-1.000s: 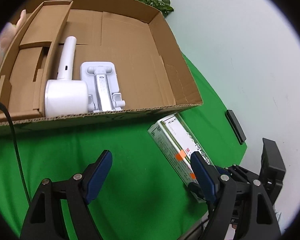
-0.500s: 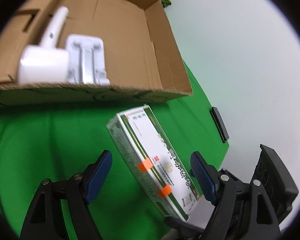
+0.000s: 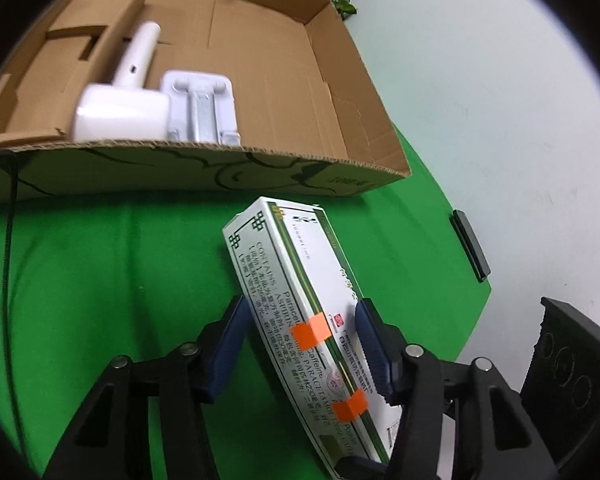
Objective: Organize objects
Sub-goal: 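Grasp the white-green medicine box with the right gripper, then lift the medicine box and lower it into the large box, then open the right gripper and withdraw from the box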
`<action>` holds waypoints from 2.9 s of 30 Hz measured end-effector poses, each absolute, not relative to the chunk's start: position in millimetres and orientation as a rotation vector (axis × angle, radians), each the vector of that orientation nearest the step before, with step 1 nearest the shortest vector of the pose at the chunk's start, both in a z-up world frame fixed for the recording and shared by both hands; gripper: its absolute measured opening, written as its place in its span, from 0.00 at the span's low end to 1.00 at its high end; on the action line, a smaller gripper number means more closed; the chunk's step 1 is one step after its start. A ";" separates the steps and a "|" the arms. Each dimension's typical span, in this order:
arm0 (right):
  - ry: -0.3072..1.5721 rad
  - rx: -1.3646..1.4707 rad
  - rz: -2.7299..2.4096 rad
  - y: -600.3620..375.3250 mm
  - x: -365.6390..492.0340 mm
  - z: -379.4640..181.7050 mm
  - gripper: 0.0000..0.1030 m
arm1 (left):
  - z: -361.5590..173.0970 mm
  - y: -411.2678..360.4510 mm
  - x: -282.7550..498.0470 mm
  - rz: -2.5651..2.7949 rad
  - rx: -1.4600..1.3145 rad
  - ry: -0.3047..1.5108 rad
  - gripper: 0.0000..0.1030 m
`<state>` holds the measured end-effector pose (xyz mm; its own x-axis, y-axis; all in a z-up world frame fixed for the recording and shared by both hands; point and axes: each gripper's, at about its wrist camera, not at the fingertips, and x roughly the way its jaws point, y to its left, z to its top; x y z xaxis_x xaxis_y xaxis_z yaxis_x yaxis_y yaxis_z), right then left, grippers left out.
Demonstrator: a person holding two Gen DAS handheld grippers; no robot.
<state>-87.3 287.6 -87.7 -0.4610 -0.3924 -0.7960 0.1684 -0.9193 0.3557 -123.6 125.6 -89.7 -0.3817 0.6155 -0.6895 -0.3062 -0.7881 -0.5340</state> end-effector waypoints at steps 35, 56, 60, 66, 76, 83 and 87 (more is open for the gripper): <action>-0.064 0.764 -2.766 284.4 -192.4 112.2 0.58 | 139.1 123.3 -257.1 2.342 -0.804 -0.271 0.46; -0.223 1.179 -2.604 292.5 -310.3 -33.4 0.58 | -16.8 146.5 -330.9 2.221 -1.204 -0.329 0.44; -0.238 1.270 -2.561 297.9 -322.1 -66.2 0.58 | -49.0 150.2 -336.5 2.191 -1.290 -0.344 0.44; -0.182 1.392 -2.524 297.3 -334.3 -97.2 0.58 | -68.4 156.7 -334.1 2.177 -1.357 -0.328 0.44; -0.141 1.513 -2.464 287.5 -353.4 -102.8 0.61 | -65.5 150.6 -320.9 2.190 -1.387 -0.288 0.49; -0.170 1.555 -2.458 281.3 -362.8 -111.2 0.64 | -42.1 125.0 -298.0 2.269 -1.343 -0.290 0.47; -0.214 1.487 -2.553 285.0 -360.5 -95.6 0.77 | -11.1 100.1 -267.6 2.410 -1.215 -0.219 0.48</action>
